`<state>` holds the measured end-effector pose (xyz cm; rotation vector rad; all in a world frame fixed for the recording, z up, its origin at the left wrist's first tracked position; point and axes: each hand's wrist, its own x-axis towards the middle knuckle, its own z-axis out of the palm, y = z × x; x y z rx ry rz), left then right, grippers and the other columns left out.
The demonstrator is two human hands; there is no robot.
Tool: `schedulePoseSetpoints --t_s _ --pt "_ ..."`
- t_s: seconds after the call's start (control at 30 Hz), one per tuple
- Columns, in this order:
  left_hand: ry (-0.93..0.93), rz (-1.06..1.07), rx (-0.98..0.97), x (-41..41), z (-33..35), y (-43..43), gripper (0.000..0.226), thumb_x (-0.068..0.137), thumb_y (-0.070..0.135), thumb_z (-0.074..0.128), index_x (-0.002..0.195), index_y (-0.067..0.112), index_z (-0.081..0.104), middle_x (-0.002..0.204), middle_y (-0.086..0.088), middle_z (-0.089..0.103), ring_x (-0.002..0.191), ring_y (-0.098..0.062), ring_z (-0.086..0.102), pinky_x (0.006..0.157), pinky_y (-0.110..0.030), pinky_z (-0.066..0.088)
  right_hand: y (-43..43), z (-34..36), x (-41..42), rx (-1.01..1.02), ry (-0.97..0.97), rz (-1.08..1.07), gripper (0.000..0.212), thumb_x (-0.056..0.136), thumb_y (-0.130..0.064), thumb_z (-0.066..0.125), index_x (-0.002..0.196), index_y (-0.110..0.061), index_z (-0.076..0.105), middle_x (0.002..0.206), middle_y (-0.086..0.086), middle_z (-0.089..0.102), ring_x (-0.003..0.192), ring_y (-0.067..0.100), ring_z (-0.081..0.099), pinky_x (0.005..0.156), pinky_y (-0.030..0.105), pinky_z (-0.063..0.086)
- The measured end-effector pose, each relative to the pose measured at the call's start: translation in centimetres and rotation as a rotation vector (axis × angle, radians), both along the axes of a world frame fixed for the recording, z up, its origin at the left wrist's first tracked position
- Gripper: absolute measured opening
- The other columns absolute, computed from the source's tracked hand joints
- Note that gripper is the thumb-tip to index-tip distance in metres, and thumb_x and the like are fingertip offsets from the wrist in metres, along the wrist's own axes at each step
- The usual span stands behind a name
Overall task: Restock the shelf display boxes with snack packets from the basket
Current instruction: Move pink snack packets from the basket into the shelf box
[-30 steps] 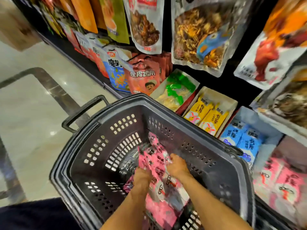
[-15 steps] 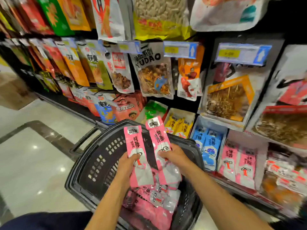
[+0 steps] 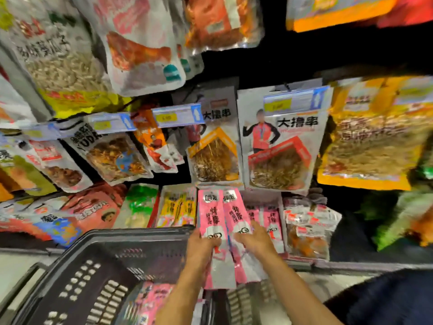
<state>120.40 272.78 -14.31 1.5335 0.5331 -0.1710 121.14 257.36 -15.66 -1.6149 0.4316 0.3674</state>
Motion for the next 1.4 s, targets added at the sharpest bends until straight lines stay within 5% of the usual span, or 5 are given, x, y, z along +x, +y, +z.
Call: schedulePoseSetpoints --t_s 0.33,0.83,1.0,1.2,1.4 --pt "0.142 -0.107 0.183 5.5 -7.9 -5.6 0.016 0.06 -0.002 0.066 0.064 0.007 0.054 0.046 -0.005 0.053 0.034 -0.013 0.051 0.041 -0.03 0.05 -4.2 -16.2 6.1 -0.061 0.161 -0.156 0.101 0.039 -0.052 0.065 0.133 -0.017 0.051 0.131 0.008 0.061 0.117 0.028 0.06 0.093 0.047 0.054" --pt "-0.056 -0.54 0.87 16.3 -18.1 -12.1 0.081 0.085 -0.002 0.055 0.155 0.014 0.018 0.155 -0.02 0.024 0.134 -0.037 0.039 0.096 -0.038 0.043 -7.3 -17.0 12.8 -0.567 0.18 0.013 0.09 0.086 -0.023 0.062 0.155 -0.023 0.003 0.119 0.013 0.065 0.103 0.032 0.065 0.07 0.034 0.049" --pt "-0.147 -0.607 0.994 18.3 -22.4 -11.7 0.062 0.087 0.007 0.061 0.145 0.008 0.041 0.157 -0.018 0.023 0.142 -0.033 0.031 0.107 -0.039 0.041 -7.3 -19.4 13.8 -0.728 0.126 0.164 0.073 0.092 -0.003 0.043 0.154 -0.023 0.01 0.149 0.019 0.034 0.119 0.037 0.055 0.092 0.043 0.048" --pt "-0.035 -0.887 1.319 16.6 -24.6 -11.5 0.068 0.098 0.012 0.032 0.155 0.008 -0.003 0.161 -0.019 -0.004 0.149 -0.032 -0.009 0.122 -0.039 0.016 -5.8 -22.4 12.5 -1.011 -0.023 0.189 0.05 0.085 -0.001 0.043 0.134 0.005 0.051 0.152 0.021 0.034 0.134 0.034 0.046 0.098 0.044 0.051" --pt "-0.043 -1.075 1.425 15.2 -24.3 -11.1 0.063 0.103 0.014 0.028 0.155 0.008 -0.005 0.162 -0.012 -0.008 0.151 -0.027 -0.001 0.122 -0.034 0.007 -7.0 -22.8 12.4 -0.992 0.066 0.398 0.06 0.1 -0.007 0.028 0.155 -0.012 0.005 0.163 0.011 0.0 0.151 0.027 -0.001 0.12 0.035 0.01"
